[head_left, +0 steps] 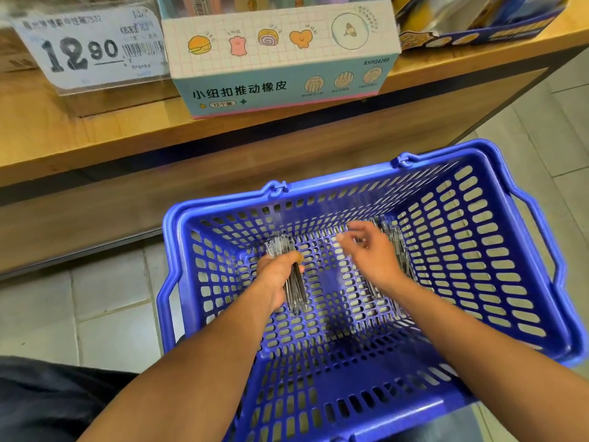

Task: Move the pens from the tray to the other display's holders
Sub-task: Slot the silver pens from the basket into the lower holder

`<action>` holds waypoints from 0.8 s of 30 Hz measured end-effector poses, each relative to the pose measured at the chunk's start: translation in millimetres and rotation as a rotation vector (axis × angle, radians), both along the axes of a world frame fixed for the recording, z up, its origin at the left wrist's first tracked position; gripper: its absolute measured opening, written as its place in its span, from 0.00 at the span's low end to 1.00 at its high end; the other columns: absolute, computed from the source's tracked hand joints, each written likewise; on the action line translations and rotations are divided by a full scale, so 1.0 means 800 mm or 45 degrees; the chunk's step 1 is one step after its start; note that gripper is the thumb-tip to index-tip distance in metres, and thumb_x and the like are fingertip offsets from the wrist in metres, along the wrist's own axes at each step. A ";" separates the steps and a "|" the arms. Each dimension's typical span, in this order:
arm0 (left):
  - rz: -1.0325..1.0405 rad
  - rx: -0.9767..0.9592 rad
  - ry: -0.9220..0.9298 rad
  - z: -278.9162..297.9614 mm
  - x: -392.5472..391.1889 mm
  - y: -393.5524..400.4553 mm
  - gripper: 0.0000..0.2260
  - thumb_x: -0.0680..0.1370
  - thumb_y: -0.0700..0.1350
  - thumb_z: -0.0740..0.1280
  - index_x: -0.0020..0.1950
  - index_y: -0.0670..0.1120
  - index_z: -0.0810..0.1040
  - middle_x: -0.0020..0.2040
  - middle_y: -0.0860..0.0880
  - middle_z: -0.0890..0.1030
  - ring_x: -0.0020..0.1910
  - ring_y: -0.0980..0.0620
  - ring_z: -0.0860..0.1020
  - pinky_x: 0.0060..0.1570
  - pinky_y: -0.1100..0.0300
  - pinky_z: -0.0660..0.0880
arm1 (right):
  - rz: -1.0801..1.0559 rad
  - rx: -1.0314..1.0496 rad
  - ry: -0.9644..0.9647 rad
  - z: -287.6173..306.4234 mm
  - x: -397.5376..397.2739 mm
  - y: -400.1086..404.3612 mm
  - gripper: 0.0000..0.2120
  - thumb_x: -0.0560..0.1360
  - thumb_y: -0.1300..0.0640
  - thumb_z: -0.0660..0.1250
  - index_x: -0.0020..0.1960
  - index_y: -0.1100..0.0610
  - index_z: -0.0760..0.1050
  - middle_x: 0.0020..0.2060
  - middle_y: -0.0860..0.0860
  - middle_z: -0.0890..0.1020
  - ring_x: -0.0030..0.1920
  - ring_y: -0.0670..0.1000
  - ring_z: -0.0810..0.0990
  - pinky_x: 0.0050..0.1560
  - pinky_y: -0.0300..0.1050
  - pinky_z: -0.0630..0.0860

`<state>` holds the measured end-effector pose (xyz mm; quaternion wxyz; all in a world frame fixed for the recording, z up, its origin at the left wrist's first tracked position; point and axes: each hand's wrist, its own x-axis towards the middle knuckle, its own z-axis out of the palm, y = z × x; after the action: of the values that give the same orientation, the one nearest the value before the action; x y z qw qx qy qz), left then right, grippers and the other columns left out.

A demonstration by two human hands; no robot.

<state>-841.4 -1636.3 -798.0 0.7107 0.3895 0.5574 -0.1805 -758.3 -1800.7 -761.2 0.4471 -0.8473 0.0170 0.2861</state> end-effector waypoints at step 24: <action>0.032 0.023 -0.018 0.003 0.015 0.001 0.21 0.75 0.38 0.71 0.66 0.36 0.73 0.33 0.44 0.79 0.27 0.50 0.77 0.29 0.58 0.75 | -0.835 1.049 0.604 -0.005 0.044 0.101 0.46 0.74 0.46 0.68 0.76 0.39 0.36 0.59 0.49 0.70 0.62 0.60 0.73 0.57 0.52 0.74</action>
<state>-829.6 -1635.1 -795.5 0.7132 0.3901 0.5588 -0.1639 -723.1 -1719.9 -764.9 0.7895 -0.4663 0.2659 0.2976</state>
